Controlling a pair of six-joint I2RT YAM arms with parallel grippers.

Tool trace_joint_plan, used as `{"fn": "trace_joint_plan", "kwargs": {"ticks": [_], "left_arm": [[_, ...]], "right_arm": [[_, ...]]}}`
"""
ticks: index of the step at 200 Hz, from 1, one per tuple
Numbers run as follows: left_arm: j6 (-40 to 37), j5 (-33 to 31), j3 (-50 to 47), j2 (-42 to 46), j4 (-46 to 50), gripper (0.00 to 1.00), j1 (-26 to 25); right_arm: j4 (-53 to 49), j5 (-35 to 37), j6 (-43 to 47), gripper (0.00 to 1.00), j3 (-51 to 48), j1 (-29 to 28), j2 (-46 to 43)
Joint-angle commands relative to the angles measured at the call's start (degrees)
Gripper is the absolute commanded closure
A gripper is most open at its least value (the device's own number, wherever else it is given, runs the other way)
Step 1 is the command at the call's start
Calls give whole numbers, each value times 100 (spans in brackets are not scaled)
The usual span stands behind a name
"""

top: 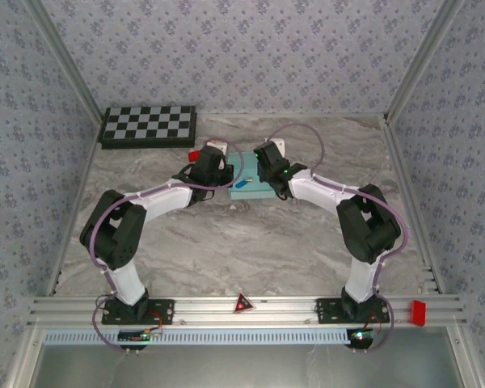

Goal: Fold the paper box

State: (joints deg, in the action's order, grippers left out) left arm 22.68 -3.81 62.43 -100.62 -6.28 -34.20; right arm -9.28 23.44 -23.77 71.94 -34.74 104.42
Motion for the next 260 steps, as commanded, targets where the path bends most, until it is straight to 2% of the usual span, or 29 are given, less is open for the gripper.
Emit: {"fn": "trace_joint_plan", "kwargs": {"ticks": [1, 79, 121, 152, 260], "left_arm": [[166, 452, 119, 20, -1, 99, -65], [315, 527, 237, -54, 31, 100, -62], [461, 560, 252, -89, 31, 96, -63], [505, 612, 191, -117, -34, 100, -61], [558, 614, -238, -63, -532, 100, -63]], "right_arm": [[-93, -130, -109, 84, 149, -50, 138], [-44, -19, -101, 84, 56, -85, 88], [97, 44, -119, 84, -57, -108, 65], [199, 82, -144, 84, -134, -138, 48], [716, 341, -176, 84, -681, -261, -114]]}}
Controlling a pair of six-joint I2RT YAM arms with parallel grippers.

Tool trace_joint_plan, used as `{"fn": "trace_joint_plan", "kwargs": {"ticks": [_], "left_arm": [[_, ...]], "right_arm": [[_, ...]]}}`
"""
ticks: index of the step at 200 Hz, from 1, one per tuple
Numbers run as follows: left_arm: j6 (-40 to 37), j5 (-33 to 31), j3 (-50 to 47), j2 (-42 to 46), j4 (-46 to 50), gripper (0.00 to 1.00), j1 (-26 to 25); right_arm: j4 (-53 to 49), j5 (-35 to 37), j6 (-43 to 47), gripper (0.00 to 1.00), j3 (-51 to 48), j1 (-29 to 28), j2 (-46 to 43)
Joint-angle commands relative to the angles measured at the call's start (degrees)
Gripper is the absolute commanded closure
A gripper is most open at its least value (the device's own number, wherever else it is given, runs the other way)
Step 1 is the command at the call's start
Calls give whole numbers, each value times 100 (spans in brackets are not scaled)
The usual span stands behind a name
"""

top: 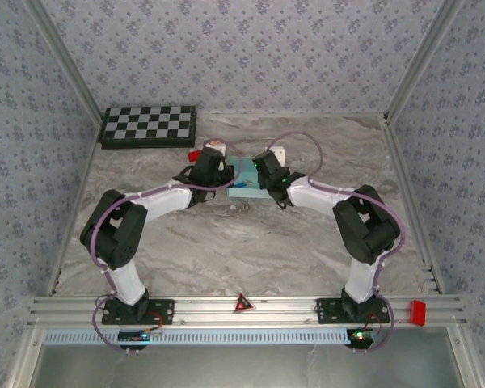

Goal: Fold the paper box

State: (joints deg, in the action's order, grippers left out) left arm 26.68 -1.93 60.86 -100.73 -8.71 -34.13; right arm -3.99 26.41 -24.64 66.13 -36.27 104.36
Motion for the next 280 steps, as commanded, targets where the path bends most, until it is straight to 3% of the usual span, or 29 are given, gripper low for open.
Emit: {"fn": "trace_joint_plan", "kwargs": {"ticks": [1, 125, 280], "left_arm": [[156, 424, -82, -52, -294, 100, -69], [13, 304, -684, 243, -1036, 100, -209], [-188, -337, -1724, 572, -2095, 100, -602]], "right_arm": [[192, 46, -91, 84, -104, -108, -113], [637, 662, 237, 85, -530, -387, -345], [1669, 1314, 591, 83, -1506, -817, -671]]}}
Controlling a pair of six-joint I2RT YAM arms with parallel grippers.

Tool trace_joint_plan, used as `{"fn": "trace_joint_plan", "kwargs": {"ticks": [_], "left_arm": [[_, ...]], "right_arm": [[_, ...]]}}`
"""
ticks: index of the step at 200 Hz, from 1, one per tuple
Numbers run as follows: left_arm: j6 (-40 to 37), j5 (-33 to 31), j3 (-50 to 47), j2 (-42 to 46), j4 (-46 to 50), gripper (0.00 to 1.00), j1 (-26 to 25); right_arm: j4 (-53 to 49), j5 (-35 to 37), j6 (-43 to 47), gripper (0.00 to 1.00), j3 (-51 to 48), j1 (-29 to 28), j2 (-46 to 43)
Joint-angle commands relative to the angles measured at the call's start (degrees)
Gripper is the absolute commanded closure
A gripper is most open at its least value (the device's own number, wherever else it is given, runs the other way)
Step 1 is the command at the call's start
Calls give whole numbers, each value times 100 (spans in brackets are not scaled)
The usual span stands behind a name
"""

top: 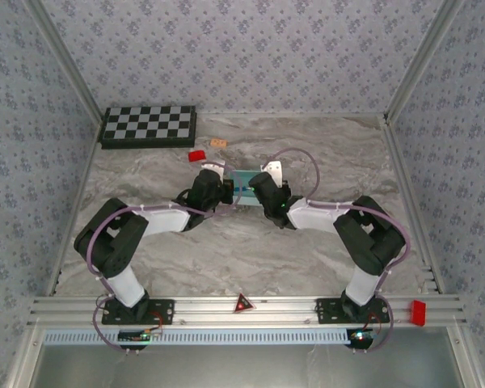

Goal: Fold the paper box

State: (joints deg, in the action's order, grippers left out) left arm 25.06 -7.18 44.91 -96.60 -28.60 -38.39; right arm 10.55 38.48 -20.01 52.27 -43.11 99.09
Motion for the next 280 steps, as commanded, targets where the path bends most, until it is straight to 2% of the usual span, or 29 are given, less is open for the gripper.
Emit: {"fn": "trace_joint_plan", "kwargs": {"ticks": [1, 151, 280], "left_arm": [[-27, 185, -130, 159, -109, 100, -177], [112, -211, -647, 217, -270, 100, -405], [206, -151, -783, 97, -318, 100, -484]], "right_arm": [[217, 107, 128, 83, -133, -130, -144], [402, 598, 28, 78, -687, -546, -230], [233, 744, -248, 73, -885, -706, -202]]}}
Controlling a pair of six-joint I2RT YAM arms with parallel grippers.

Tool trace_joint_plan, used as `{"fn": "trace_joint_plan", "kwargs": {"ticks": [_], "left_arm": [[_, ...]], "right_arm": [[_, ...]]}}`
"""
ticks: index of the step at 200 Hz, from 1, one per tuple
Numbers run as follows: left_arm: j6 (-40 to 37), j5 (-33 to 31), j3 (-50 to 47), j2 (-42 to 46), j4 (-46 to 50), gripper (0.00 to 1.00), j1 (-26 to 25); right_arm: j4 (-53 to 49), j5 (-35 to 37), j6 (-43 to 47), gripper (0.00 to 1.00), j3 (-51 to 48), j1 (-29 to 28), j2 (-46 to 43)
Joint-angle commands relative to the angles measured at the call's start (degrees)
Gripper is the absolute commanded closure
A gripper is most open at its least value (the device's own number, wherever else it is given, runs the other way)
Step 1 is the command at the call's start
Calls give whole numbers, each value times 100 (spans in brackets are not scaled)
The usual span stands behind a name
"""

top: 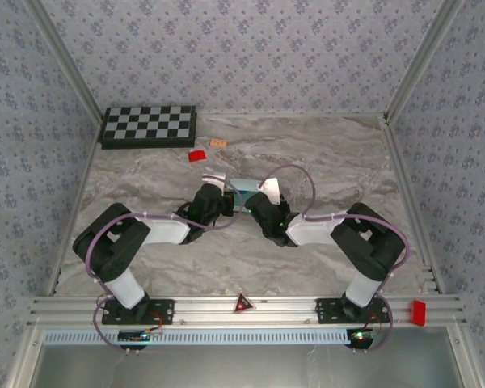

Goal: Fold the paper box

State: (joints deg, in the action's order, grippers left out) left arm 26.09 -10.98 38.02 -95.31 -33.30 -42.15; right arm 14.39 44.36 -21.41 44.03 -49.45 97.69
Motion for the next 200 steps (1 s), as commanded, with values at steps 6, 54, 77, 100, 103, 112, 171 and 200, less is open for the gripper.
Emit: {"fn": "trace_joint_plan", "kwargs": {"ticks": [6, 54, 77, 100, 103, 112, 171, 200], "left_arm": [[98, 214, -105, -24, 157, 100, -105], [98, 132, -156, 27, 192, 97, -109], [98, 88, -196, 80, 201, 95, -115], [75, 34, -240, 162, 227, 87, -126], [68, 35, -247, 179, 235, 86, -120], [41, 11, -260, 220, 249, 83, -131], [-77, -111, -328, 430, 376, 70, -179], [-128, -198, -361, 550, 459, 61, -212]], "right_arm": [[-176, 173, -118, 72, -55, -79, -58], [-254, 248, -181, 66, -102, -121, -92], [-302, 275, -215, 64, -114, -132, -125], [-321, 293, -232, 61, -152, -159, -180], [-330, 293, -241, 61, -165, -161, -185], [-359, 301, -268, 59, -162, -161, -202], [-419, 328, -340, 50, -279, -212, -336], [-489, 319, -365, 45, -319, -243, -433]]}}
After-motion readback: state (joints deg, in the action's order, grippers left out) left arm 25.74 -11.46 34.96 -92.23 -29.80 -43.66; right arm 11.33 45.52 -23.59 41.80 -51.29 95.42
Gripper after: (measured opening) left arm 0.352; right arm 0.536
